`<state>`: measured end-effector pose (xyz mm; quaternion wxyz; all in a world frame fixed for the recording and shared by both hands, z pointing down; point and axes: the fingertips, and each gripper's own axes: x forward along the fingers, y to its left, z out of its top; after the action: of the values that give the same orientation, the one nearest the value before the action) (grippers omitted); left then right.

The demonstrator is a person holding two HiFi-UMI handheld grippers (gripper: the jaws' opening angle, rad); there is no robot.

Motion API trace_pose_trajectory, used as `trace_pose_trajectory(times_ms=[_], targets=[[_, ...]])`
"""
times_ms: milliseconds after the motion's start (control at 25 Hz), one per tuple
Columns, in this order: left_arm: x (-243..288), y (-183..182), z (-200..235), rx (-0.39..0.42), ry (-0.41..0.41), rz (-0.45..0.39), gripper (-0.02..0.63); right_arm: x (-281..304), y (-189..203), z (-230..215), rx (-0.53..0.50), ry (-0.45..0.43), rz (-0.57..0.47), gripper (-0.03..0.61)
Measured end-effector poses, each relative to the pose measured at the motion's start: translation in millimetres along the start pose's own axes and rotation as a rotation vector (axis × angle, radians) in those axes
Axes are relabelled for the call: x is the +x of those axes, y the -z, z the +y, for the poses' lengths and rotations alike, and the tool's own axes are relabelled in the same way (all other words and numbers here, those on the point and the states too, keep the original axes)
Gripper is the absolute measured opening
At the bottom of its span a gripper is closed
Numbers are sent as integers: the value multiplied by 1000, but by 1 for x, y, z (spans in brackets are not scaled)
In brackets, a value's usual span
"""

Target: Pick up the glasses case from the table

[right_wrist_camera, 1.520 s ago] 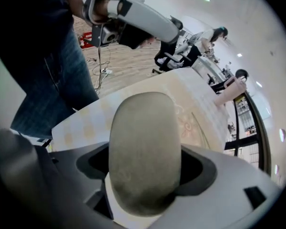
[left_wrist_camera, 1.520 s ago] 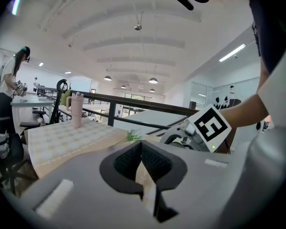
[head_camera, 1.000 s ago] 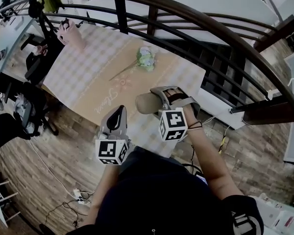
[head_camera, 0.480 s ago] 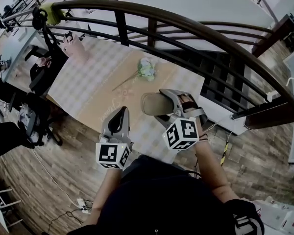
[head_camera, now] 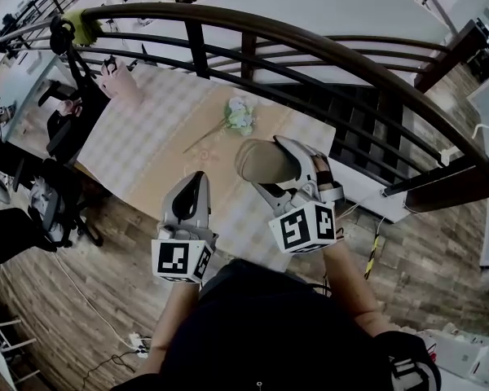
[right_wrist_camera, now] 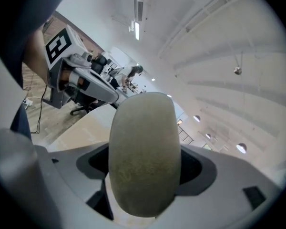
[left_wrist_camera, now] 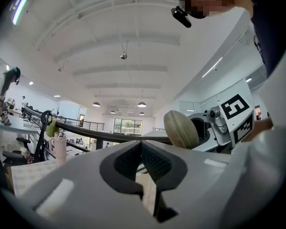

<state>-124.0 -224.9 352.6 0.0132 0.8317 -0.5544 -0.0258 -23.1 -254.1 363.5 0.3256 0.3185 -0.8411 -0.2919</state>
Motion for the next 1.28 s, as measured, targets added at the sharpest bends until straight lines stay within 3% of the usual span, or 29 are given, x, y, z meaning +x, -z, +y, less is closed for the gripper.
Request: trace_pose_trajectory(times_ms=[400,560,1000,1280], targets=[[7,-33,-5,9,6,-68,11,-21,-18,-48,210,209,-106,367],[6,-42,-8,23,7,-87,11,-29,-15,-56,350,267,-174,367],[8,-35,-10,42,6,-67,11,-25,0,-47,690,276,-247,367],[10,-30,-9,57,-2,-53,11,-30,3,-52,729,329,-259,367]])
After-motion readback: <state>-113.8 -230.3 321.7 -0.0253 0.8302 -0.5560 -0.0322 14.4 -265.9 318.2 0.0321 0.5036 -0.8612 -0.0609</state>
